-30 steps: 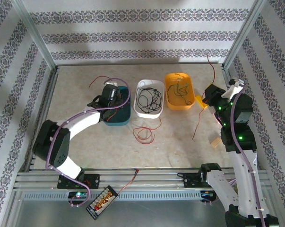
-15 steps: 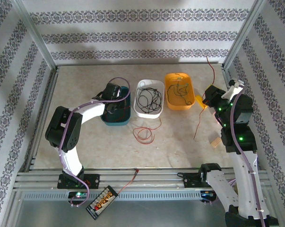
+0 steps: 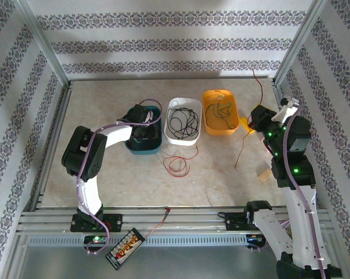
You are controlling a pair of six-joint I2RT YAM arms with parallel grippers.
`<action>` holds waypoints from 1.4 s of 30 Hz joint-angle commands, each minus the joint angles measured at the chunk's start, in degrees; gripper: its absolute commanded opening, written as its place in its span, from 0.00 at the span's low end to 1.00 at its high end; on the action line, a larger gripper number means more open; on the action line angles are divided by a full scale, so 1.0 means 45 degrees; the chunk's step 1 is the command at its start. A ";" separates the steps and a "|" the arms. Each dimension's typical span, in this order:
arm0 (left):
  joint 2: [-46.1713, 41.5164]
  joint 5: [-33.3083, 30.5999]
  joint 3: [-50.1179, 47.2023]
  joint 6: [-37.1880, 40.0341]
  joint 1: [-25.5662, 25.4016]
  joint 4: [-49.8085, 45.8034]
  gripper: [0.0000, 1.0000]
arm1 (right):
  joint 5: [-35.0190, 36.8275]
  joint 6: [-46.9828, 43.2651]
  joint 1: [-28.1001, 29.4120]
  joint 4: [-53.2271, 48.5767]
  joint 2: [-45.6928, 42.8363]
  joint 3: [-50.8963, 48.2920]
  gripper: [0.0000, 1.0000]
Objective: Untangle the cables
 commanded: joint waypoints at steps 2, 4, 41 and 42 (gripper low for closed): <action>-0.2531 -0.0617 -0.0498 0.0760 0.0045 0.1304 0.52 | -0.0545 -0.0097 0.0126 0.0386 0.0012 0.0324 0.00; -0.3501 -0.1070 -0.0636 0.1062 0.0033 0.1466 0.59 | -0.0562 -0.0046 0.0151 0.0434 0.0051 0.0283 0.00; -0.3408 -0.2454 -0.3760 -0.0221 0.4540 0.0005 0.71 | -0.0589 -0.0108 0.0234 0.0432 0.0266 0.0271 0.00; -0.3282 -0.2607 -0.3617 -0.0130 0.4491 -0.0031 0.71 | -0.0612 -0.0082 0.0234 0.0426 0.0267 0.0245 0.00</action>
